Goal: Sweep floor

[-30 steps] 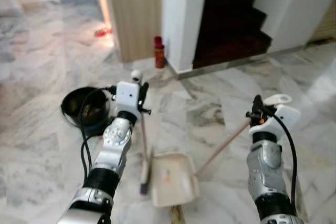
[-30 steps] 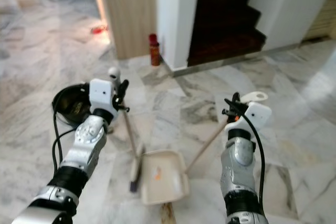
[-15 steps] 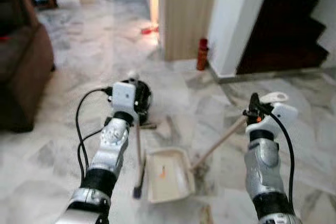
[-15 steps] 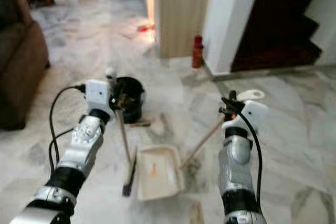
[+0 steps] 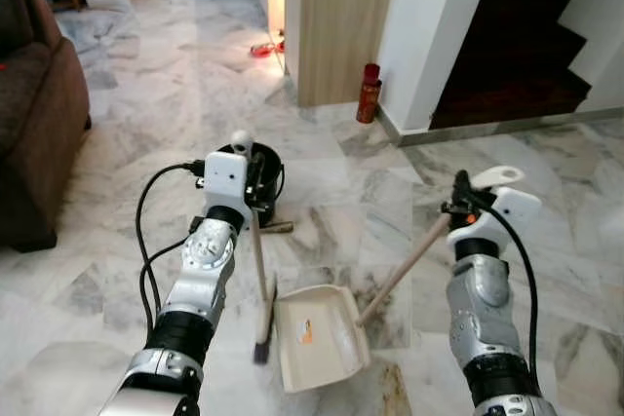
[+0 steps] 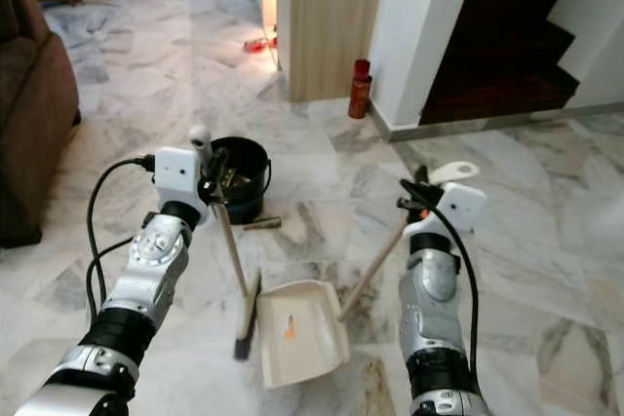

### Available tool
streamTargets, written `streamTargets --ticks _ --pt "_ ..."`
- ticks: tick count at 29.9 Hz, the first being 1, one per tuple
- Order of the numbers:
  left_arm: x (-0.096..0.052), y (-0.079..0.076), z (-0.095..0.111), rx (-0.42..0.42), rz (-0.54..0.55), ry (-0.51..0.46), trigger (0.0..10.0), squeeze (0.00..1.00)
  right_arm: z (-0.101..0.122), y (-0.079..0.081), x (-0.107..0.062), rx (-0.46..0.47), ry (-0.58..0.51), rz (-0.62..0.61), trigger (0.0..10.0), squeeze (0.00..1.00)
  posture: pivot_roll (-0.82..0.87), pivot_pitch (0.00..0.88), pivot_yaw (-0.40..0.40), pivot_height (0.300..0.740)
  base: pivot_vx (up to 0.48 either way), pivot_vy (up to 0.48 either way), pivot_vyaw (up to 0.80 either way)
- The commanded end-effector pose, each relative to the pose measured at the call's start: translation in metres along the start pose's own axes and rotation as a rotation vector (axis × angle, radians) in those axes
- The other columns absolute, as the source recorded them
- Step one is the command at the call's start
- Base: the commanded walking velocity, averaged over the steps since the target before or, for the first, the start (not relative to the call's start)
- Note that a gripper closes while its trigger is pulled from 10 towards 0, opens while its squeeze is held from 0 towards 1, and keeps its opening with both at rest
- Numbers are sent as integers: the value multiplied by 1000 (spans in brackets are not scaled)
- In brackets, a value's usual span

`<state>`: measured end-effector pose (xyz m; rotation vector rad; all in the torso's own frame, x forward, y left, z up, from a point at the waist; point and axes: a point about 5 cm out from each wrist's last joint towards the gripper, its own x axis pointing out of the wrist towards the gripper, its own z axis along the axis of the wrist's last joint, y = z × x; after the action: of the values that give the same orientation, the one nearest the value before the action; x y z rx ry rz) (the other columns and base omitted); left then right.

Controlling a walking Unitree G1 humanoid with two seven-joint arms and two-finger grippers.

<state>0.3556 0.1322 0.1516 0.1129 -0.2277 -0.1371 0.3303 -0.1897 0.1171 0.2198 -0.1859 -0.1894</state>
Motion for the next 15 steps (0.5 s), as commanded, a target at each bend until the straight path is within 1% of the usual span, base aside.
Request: streamTargets --ticks 1,5,11,12,15 --pt "4 -4 13 4 -10 -61 10000 0 18 0 7 33 -70 -7 10000 0 105 1 -26 740 0 0 0" --pt "4 -4 13 12 -16 -63 10000 0 30 10 11 42 -106 32 10000 0 103 11 -26 740 0 0 0" --pt "4 -5 11 12 -26 -48 10000 0 38 16 14 51 -131 54 10000 0 102 14 -27 740 0 0 0" --pt "4 -6 12 11 -31 -49 10000 0 42 19 15 50 -141 69 10000 0 105 18 -28 740 0 0 0" --pt "4 -6 12 13 -32 -51 10000 0 43 20 15 47 -142 73 10000 0 105 18 -28 740 0 0 0"
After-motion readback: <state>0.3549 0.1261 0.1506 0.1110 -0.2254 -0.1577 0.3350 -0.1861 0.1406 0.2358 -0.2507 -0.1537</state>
